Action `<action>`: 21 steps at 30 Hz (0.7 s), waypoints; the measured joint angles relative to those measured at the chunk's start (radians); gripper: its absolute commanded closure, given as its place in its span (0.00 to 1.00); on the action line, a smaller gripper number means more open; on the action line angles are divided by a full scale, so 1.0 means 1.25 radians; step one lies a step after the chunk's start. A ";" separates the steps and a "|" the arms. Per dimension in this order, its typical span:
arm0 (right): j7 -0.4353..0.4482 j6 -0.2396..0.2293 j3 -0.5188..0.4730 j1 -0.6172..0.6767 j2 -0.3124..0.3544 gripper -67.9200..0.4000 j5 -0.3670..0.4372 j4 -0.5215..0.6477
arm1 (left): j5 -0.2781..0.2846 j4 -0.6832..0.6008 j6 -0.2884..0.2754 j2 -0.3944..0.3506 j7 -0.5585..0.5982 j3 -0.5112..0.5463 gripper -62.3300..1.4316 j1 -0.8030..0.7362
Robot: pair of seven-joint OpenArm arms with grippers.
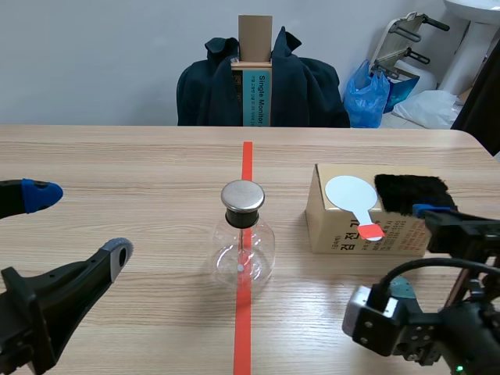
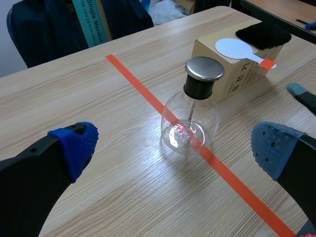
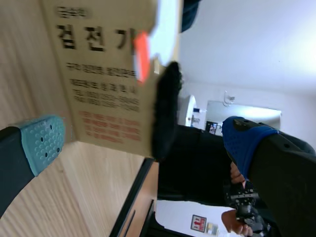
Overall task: Do the electroscope experiment.
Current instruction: 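Pick up the white charging plate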
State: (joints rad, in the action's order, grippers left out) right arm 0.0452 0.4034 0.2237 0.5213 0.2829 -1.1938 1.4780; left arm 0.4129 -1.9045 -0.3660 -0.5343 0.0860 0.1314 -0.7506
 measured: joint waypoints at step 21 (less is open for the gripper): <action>0.034 0.024 0.102 -0.175 -0.004 0.00 -0.009 -0.140 | 0.000 0.000 0.000 0.000 0.000 0.000 0.00 0.000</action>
State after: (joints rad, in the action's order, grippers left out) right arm 0.0883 0.4332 0.3511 0.3031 0.2775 -1.2049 1.3025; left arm 0.4133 -1.9045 -0.3664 -0.5343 0.0856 0.1314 -0.7502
